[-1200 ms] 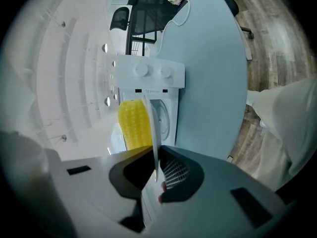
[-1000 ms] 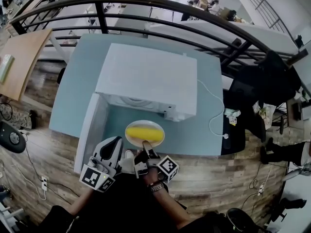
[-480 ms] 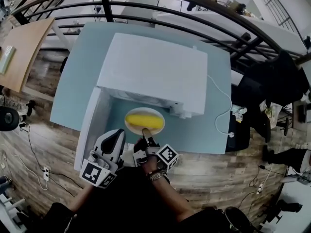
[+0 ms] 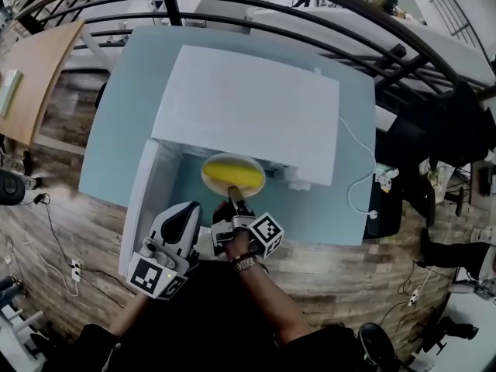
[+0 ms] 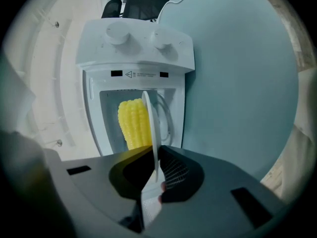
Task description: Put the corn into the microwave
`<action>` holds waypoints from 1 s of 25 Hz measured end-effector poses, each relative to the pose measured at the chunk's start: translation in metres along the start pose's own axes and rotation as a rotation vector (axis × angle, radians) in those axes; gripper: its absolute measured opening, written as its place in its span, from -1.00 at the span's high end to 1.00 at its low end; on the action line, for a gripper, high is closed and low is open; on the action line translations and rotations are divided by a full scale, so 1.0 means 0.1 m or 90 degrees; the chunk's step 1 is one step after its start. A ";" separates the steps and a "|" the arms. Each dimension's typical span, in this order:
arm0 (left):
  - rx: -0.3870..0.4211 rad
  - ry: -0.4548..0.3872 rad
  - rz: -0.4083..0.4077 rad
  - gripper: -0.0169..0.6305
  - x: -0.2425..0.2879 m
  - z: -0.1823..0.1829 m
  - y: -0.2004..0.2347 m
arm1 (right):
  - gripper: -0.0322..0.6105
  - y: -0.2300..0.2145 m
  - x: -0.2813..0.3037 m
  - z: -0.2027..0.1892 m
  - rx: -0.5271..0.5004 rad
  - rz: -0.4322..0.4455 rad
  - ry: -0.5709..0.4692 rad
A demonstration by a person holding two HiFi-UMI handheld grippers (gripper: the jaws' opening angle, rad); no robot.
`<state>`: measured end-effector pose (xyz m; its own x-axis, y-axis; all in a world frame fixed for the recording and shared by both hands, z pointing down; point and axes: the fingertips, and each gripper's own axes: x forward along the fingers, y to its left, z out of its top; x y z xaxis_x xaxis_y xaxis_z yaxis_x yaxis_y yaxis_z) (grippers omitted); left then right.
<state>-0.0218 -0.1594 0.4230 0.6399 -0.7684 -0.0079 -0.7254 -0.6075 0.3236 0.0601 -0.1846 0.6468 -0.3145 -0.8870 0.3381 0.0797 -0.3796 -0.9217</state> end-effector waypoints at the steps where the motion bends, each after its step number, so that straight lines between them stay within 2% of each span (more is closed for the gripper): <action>1: -0.001 -0.002 -0.001 0.94 0.02 0.00 0.01 | 0.82 0.00 0.05 0.01 0.001 -0.001 -0.001; 13: -0.014 0.009 0.028 0.94 0.10 0.01 0.21 | 0.82 -0.13 0.55 0.08 -0.001 -0.025 -0.004; 25: -0.021 0.001 0.015 0.94 0.21 0.01 0.26 | 0.82 -0.23 0.89 0.21 -0.009 -0.038 -0.012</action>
<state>-0.0274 -0.1917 0.4303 0.6230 -0.7822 0.0015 -0.7317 -0.5820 0.3547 0.0503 -0.2609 0.7018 -0.2997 -0.8681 0.3957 0.0485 -0.4280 -0.9025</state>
